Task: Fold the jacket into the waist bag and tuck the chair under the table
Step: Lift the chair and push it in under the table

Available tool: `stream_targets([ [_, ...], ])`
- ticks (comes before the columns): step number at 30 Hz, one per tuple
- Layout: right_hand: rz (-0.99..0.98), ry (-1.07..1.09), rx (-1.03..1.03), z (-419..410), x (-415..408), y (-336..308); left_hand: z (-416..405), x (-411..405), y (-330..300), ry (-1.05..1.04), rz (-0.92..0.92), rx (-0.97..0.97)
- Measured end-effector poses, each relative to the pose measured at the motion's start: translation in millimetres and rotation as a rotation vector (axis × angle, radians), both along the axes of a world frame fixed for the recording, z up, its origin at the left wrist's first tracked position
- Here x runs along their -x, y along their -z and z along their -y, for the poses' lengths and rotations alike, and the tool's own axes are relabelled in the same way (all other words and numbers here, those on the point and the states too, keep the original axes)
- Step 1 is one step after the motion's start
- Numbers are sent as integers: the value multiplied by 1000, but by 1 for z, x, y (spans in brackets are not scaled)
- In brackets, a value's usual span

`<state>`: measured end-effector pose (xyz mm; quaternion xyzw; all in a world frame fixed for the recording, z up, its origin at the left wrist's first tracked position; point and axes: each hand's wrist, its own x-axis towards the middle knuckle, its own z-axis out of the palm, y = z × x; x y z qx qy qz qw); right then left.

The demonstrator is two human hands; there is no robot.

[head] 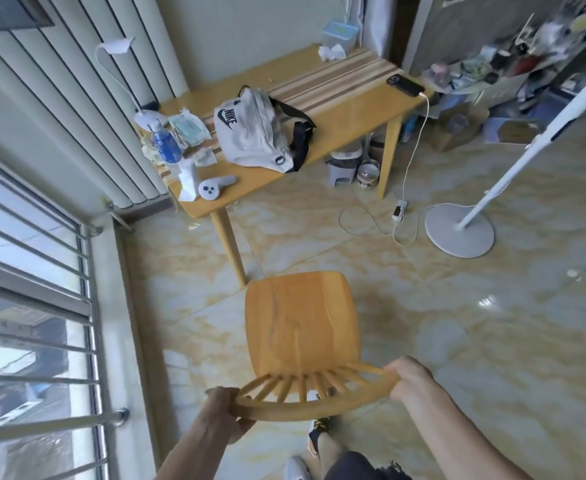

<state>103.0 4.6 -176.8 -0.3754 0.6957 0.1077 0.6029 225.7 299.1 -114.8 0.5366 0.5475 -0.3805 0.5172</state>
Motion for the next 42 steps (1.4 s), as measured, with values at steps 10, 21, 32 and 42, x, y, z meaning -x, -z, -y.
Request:
stream_targets([
  [10, 216, 62, -193, 49, -134, -89, 50, -133, -38, -31, 123, 7],
  [21, 205, 85, -247, 121, -294, -128, 112, -293, -66, 95, 205, -1],
  [32, 255, 28, -229, 212, -435, -135, 183, -412, -50, -7, 162, 207],
  [42, 371, -4, -78, 295, -521, -89, 269, -442, -13, -279, 267, 344],
])
